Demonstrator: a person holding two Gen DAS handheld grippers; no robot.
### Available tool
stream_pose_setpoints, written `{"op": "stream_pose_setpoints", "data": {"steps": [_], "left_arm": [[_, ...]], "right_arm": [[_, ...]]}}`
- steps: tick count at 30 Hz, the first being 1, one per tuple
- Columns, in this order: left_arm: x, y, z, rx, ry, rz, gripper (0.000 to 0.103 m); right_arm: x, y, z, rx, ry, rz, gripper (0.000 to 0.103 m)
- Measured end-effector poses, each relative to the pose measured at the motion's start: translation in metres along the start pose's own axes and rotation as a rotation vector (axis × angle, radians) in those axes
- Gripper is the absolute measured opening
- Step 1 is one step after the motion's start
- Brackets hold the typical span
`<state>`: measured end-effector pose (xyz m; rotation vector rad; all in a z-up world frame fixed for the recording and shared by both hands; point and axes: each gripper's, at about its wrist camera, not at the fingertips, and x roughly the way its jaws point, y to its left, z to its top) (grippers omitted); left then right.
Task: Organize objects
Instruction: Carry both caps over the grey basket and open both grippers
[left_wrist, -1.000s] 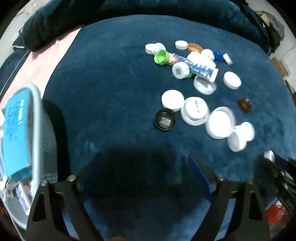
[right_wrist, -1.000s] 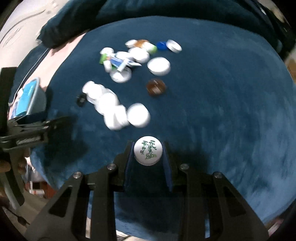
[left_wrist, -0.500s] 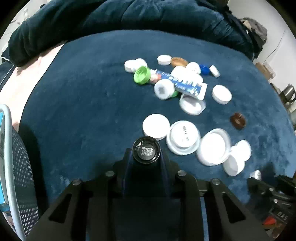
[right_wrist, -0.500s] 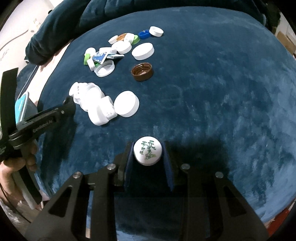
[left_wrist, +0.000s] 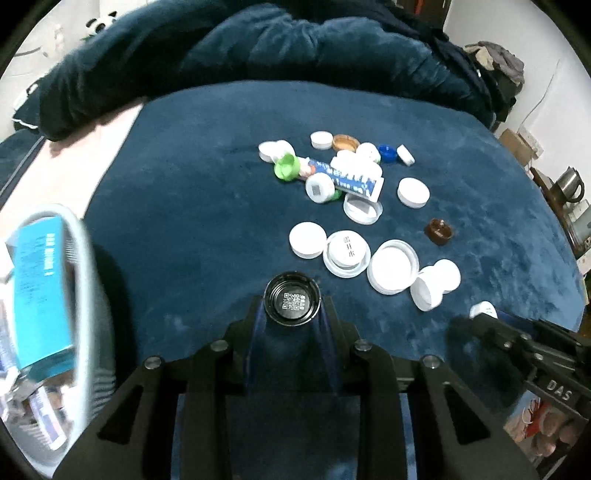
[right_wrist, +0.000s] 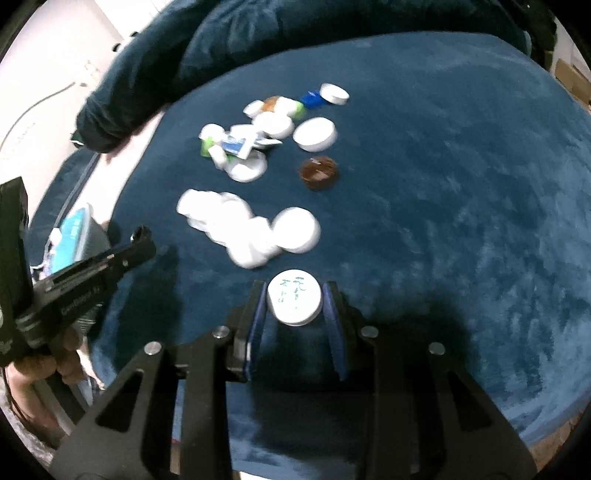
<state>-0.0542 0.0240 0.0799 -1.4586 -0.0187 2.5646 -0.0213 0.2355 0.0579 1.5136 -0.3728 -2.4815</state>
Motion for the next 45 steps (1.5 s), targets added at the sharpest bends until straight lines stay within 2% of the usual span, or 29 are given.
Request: {"op": "stream_pose_setpoints", "data": {"steps": [7, 16, 19, 22, 26, 31, 33, 35, 37, 39, 41, 42, 44, 45], "left_arm": [[-0.055, 0.037, -0.024, -0.136, -0.063, 0.023, 0.030], [-0.120, 0.140, -0.081, -0.439, -0.156, 0.130, 0.030], [-0.129, 0.169, -0.097, -0.524, -0.161, 0.172, 0.030], [-0.127, 0.190, -0.109, -0.583, -0.149, 0.181, 0.030], [-0.122, 0.200, -0.113, -0.610, -0.141, 0.199, 0.030], [-0.115, 0.202, -0.113, -0.596, -0.116, 0.218, 0.030], [-0.118, 0.202, -0.115, -0.585, -0.111, 0.239, 0.037], [-0.121, 0.202, -0.115, -0.578, -0.119, 0.260, 0.073], [-0.129, 0.203, -0.118, -0.588, -0.144, 0.282, 0.084], [-0.135, 0.204, -0.119, -0.601, -0.157, 0.298, 0.090], [-0.140, 0.205, -0.119, -0.613, -0.169, 0.307, 0.098], [-0.142, 0.205, -0.119, -0.617, -0.170, 0.316, 0.099], [-0.143, 0.204, -0.119, -0.617, -0.161, 0.340, 0.101], [-0.143, 0.203, -0.119, -0.618, -0.156, 0.348, 0.102]], "right_arm": [[-0.008, 0.062, 0.008, -0.097, -0.026, 0.078, 0.032], [0.000, 0.175, -0.003, -0.277, -0.002, 0.234, 0.032], [0.006, 0.212, -0.010, -0.330, 0.020, 0.282, 0.032], [0.017, 0.243, -0.016, -0.370, 0.052, 0.318, 0.032], [0.037, 0.267, -0.018, -0.365, 0.098, 0.340, 0.032], [0.063, 0.271, -0.017, -0.300, 0.165, 0.334, 0.032], [0.066, 0.269, -0.016, -0.265, 0.176, 0.323, 0.034], [0.066, 0.268, -0.014, -0.240, 0.177, 0.330, 0.049], [0.059, 0.265, -0.013, -0.224, 0.159, 0.346, 0.066], [0.051, 0.263, -0.013, -0.229, 0.133, 0.329, 0.074], [0.045, 0.261, -0.013, -0.232, 0.115, 0.323, 0.076], [0.042, 0.260, -0.012, -0.236, 0.108, 0.316, 0.078], [0.036, 0.257, -0.014, -0.257, 0.089, 0.291, 0.085], [0.034, 0.256, -0.014, -0.267, 0.079, 0.277, 0.095]]}}
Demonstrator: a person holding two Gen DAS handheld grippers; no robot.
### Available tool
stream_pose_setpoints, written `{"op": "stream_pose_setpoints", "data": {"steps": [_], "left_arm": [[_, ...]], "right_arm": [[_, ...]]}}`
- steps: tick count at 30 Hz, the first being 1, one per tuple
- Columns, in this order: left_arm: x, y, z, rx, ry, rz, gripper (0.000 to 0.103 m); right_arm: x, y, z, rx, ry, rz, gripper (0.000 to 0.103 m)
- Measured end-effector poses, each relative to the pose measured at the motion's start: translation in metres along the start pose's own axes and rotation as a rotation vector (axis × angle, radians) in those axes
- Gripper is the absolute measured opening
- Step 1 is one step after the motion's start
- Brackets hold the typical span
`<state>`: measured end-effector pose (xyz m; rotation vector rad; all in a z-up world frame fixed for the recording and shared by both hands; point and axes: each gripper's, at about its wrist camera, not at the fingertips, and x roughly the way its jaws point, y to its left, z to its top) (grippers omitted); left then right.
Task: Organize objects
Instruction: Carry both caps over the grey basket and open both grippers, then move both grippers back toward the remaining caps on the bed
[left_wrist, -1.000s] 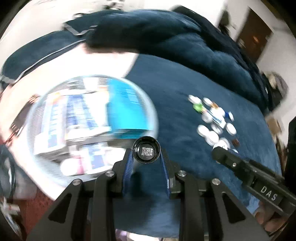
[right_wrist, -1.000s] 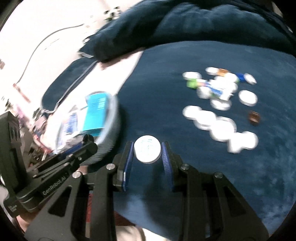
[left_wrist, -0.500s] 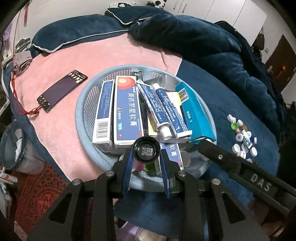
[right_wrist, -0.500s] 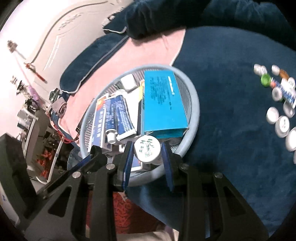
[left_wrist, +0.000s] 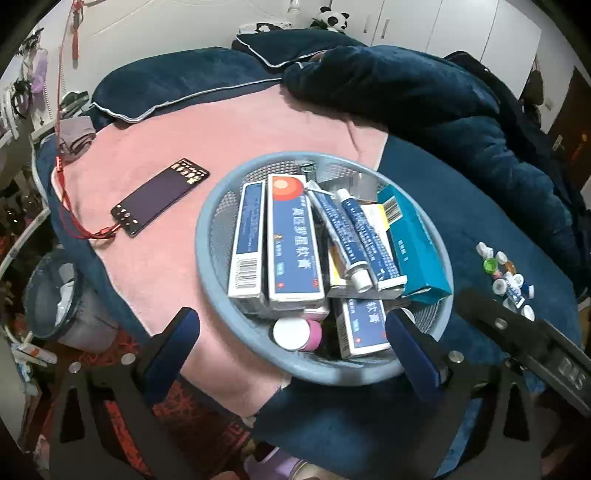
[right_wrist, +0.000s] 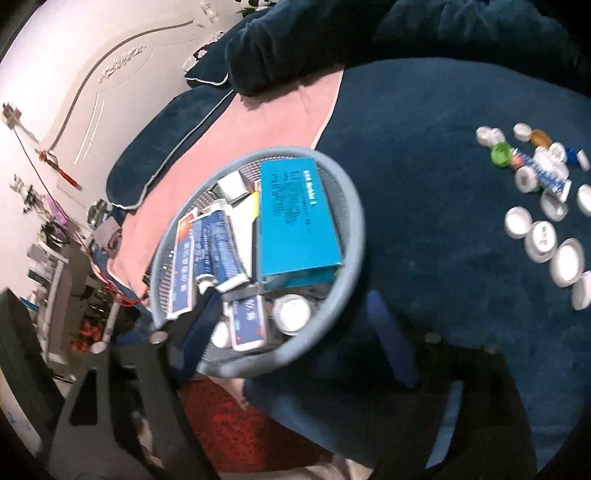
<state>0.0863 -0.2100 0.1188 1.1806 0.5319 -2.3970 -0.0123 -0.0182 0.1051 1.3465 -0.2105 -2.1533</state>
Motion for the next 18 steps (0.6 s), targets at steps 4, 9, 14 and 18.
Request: {"op": "stream_pose_setpoints", "data": {"steps": [4, 9, 14, 18], "left_arm": [[0.001, -0.004, -0.003, 0.011, 0.019, 0.025, 0.102], [-0.001, -0.016, -0.006, 0.040, 0.027, 0.032, 0.102], [-0.004, -0.031, -0.010, 0.084, 0.023, 0.032, 0.102], [-0.004, -0.042, -0.012, 0.105, 0.026, 0.024, 0.102]], "right_arm": [[-0.008, -0.004, -0.002, -0.038, -0.016, -0.059, 0.103], [-0.013, -0.018, -0.004, -0.034, -0.018, -0.095, 0.103], [-0.020, -0.030, -0.004, -0.018, -0.022, -0.102, 0.103], [-0.025, -0.040, -0.006, -0.007, -0.026, -0.112, 0.103]]}}
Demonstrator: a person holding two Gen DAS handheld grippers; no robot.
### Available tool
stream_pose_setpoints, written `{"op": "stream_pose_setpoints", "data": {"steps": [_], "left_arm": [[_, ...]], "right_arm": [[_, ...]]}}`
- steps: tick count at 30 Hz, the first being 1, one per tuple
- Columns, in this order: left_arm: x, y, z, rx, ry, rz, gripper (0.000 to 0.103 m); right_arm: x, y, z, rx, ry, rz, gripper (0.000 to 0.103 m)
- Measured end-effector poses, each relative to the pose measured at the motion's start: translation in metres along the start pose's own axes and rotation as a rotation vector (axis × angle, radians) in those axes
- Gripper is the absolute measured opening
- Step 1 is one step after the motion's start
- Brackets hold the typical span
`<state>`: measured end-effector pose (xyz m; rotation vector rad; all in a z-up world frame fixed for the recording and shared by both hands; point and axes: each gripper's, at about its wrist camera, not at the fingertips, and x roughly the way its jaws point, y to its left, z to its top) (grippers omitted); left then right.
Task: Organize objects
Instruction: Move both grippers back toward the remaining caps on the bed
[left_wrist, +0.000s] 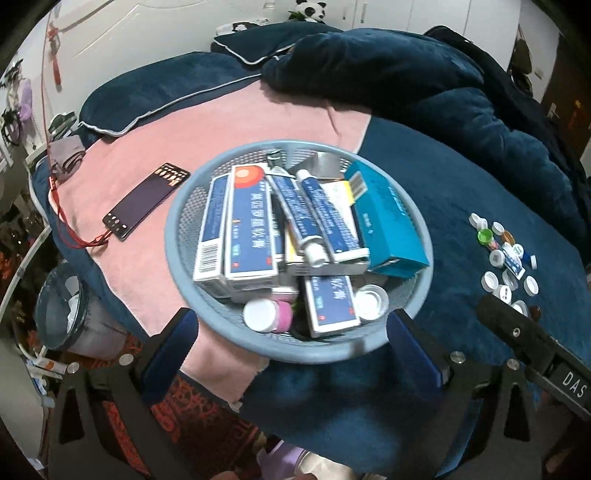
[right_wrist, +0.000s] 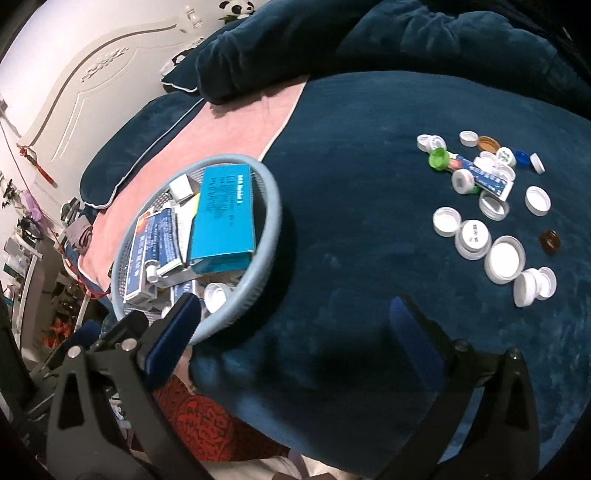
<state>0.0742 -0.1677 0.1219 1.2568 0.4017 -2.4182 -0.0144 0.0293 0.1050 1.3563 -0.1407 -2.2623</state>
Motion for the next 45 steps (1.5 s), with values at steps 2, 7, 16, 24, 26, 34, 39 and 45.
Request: {"op": "stream_pose_setpoints", "data": {"steps": [2, 7, 16, 24, 26, 34, 39, 45], "left_arm": [[0.000, -0.005, -0.001, 0.010, 0.000, 0.000, 0.102], [0.001, -0.015, -0.002, 0.022, 0.010, 0.001, 0.102], [0.003, -0.040, -0.005, 0.068, 0.021, -0.014, 0.102], [0.008, -0.063, -0.010, 0.109, 0.039, -0.026, 0.102], [0.009, -0.069, -0.011, 0.120, 0.043, -0.031, 0.102], [0.014, -0.092, -0.016, 0.161, 0.055, -0.045, 0.102], [0.017, -0.102, -0.020, 0.181, 0.064, -0.051, 0.102], [0.022, -0.118, -0.024, 0.199, 0.081, -0.063, 0.102]], "right_arm": [[-0.002, -0.005, -0.001, 0.002, -0.002, -0.006, 0.103], [-0.006, -0.013, -0.003, 0.007, -0.006, -0.021, 0.103], [-0.012, -0.030, -0.007, 0.006, -0.011, -0.054, 0.103], [-0.018, -0.053, -0.011, 0.038, -0.012, -0.082, 0.103], [-0.019, -0.059, -0.012, 0.049, -0.012, -0.091, 0.103], [-0.025, -0.080, -0.016, 0.081, -0.015, -0.117, 0.103], [-0.028, -0.093, -0.019, 0.102, -0.014, -0.130, 0.103], [-0.032, -0.114, -0.023, 0.129, -0.015, -0.147, 0.103]]}}
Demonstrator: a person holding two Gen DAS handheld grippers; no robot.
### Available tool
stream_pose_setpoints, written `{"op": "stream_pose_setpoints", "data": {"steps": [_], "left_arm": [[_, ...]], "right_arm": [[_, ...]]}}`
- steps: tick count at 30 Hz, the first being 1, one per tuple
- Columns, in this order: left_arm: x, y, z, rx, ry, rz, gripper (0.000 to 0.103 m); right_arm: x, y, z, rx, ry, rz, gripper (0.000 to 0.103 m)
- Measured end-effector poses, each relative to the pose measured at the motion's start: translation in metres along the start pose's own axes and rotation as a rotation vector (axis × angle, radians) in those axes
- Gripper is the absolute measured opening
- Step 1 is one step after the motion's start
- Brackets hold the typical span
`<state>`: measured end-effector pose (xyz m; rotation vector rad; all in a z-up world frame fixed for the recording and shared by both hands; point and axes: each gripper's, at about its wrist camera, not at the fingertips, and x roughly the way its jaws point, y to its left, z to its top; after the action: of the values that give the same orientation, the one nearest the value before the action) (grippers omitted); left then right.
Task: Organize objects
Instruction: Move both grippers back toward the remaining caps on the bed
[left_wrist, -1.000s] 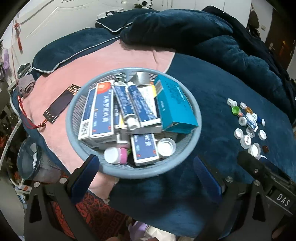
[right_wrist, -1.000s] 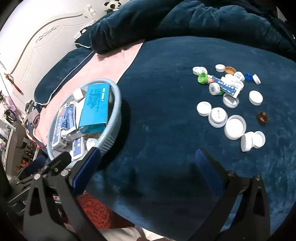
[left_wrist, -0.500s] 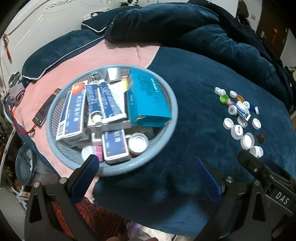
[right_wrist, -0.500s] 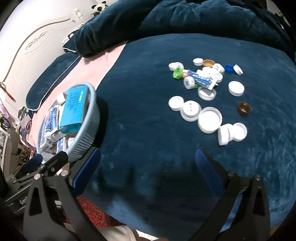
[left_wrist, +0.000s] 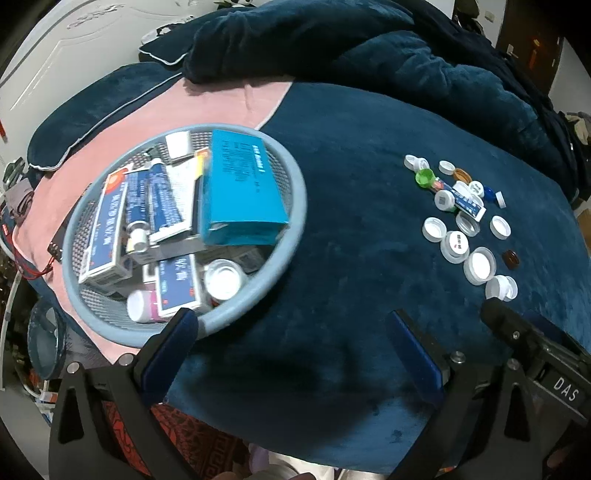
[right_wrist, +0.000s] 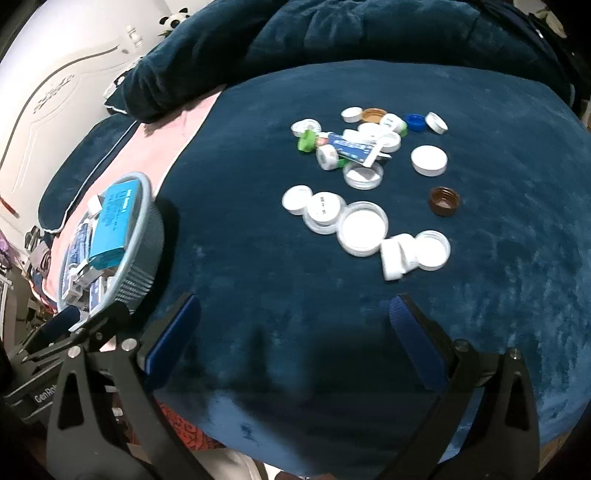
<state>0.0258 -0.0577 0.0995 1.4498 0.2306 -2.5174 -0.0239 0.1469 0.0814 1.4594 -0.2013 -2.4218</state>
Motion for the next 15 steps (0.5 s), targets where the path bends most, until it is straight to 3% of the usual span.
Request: {"op": "stream_pose_setpoints", "data": {"steps": [15], "left_arm": [[0.039, -0.080, -0.005, 0.072, 0.090, -0.101, 0.102]], "right_arm": [[-0.004, -0.099, -0.006, 0.195, 0.002, -0.089, 0.103]]}}
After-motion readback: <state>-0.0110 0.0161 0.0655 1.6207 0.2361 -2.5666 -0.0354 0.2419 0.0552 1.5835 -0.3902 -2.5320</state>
